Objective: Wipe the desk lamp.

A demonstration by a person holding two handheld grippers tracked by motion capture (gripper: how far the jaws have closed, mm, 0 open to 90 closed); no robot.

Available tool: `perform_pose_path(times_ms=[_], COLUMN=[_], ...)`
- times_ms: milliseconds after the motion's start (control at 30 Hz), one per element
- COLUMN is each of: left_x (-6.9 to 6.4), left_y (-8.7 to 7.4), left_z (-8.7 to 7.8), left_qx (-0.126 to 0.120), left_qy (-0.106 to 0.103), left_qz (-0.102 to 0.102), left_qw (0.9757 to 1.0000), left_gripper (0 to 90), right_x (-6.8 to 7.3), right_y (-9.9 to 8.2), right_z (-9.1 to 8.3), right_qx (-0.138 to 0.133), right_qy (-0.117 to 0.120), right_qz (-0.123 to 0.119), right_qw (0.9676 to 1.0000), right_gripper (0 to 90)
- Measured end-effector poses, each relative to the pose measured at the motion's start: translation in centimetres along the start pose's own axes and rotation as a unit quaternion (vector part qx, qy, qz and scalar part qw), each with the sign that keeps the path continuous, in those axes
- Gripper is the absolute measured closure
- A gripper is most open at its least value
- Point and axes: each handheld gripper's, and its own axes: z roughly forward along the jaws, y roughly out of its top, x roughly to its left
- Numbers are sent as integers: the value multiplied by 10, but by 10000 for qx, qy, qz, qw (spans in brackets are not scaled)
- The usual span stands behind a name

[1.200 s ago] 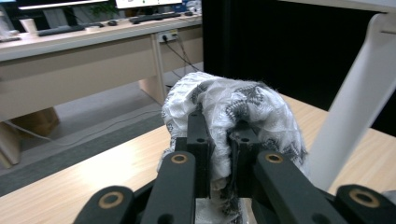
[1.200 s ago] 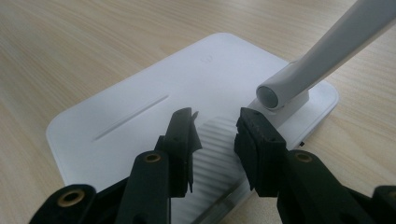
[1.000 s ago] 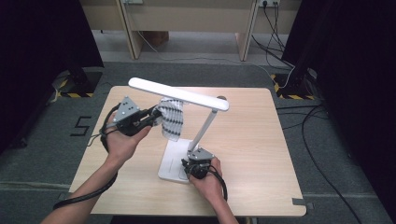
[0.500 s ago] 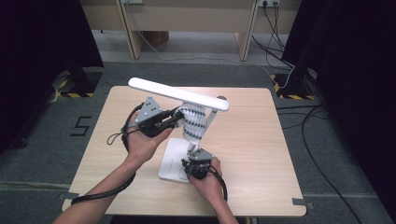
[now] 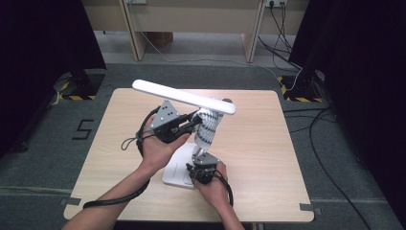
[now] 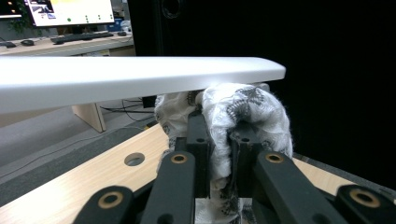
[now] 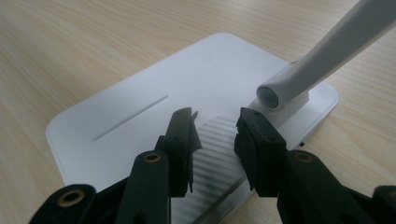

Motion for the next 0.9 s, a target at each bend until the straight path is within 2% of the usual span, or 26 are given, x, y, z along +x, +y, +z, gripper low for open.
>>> perform_pose_path(times_ms=[100,167,567,900], left_x=[-2,-3,-2,7], left_y=[-2,-3,-12,-34], left_z=[3,4,12,15], left_qx=[60,103,256,515], left_qy=[-35,-59,-49,0], left_qz=[245,307,346,314], left_qw=[9997,9995,9991,9982], left_gripper=[804,803,803,802], right_x=[0,0,0,0], right_y=[0,0,-1,-1], right_z=[0,0,0,0], right_qx=[-2,-7,-18,-25], right_qy=[-3,8,0,-5], right_qz=[-2,-9,-13,-4], right_qw=[10000,10000,10000,10000], right_gripper=[660,660,660,660])
